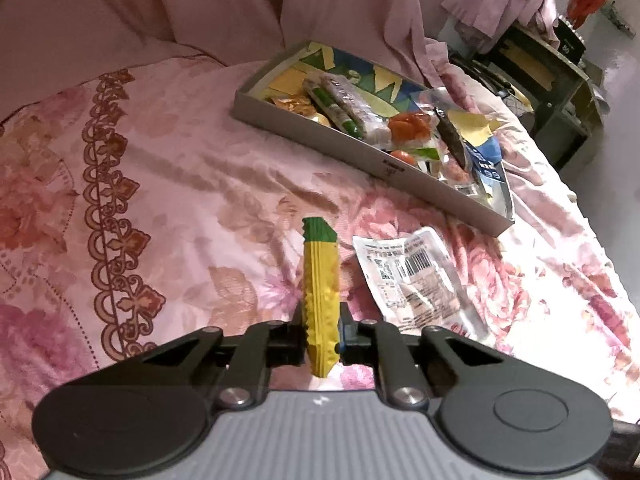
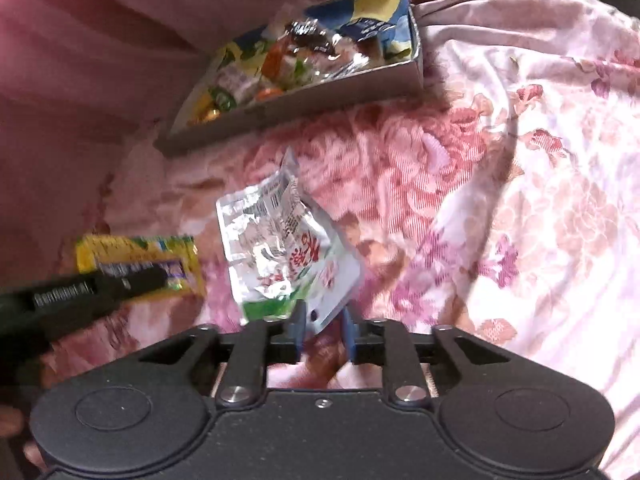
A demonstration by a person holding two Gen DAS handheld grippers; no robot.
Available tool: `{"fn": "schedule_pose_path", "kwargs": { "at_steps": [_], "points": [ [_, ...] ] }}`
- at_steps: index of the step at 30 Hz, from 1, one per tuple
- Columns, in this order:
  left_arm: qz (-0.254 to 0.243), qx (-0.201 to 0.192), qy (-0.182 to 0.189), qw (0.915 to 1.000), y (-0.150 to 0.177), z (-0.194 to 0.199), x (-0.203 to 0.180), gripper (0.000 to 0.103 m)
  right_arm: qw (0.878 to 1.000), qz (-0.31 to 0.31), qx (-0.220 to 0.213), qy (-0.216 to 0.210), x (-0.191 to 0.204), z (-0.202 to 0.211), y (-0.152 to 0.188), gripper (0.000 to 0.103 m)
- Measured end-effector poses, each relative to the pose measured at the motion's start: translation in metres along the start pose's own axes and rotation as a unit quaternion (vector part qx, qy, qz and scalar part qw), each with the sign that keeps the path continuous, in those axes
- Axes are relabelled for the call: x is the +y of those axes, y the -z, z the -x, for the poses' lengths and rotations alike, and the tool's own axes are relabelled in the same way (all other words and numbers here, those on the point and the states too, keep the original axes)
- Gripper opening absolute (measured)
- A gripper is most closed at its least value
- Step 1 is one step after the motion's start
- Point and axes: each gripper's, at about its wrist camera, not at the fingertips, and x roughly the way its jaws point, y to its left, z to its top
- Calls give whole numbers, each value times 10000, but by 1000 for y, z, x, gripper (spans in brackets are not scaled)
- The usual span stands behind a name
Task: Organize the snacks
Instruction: 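Lift the white pouch and yellow corn-shaped stick off the sheet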
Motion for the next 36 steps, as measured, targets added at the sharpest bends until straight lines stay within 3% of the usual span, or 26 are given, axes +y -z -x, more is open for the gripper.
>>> {"fn": "schedule_pose_path", "kwargs": {
  "at_steps": [2,4,6,10,15,20,28,36],
  "points": [
    [19,-32,-9,10000,-1,0,1,14,9999,134,-38,77,2,0,3,38],
    [47,-40,-12,10000,0,1,2,14,9997,161,-153,127,3,1,2,61],
    [73,-32,-24,10000,0,0,2,14,9993,128,-327,90,2,3,-1,73],
    [210,17,-95,9997,-2,-2,4,14,9973,453,-566,93,10,-5,-8,83],
    [385,118,-220,9989,-4,-5,10,14,9943,915,-530,123,23,-28,-12,89],
    [614,176,-157,9978,-7,-9,19,14,9959,781,-451,-16,21,-44,-17,95],
    [474,134,-226,9985,-9,-9,14,14,9971,587,-403,-270,24,-46,-17,97],
    [457,137,-236,9986,-9,-9,14,14,9931,1129,-312,-53,37,-52,-7,100]
  ]
}}
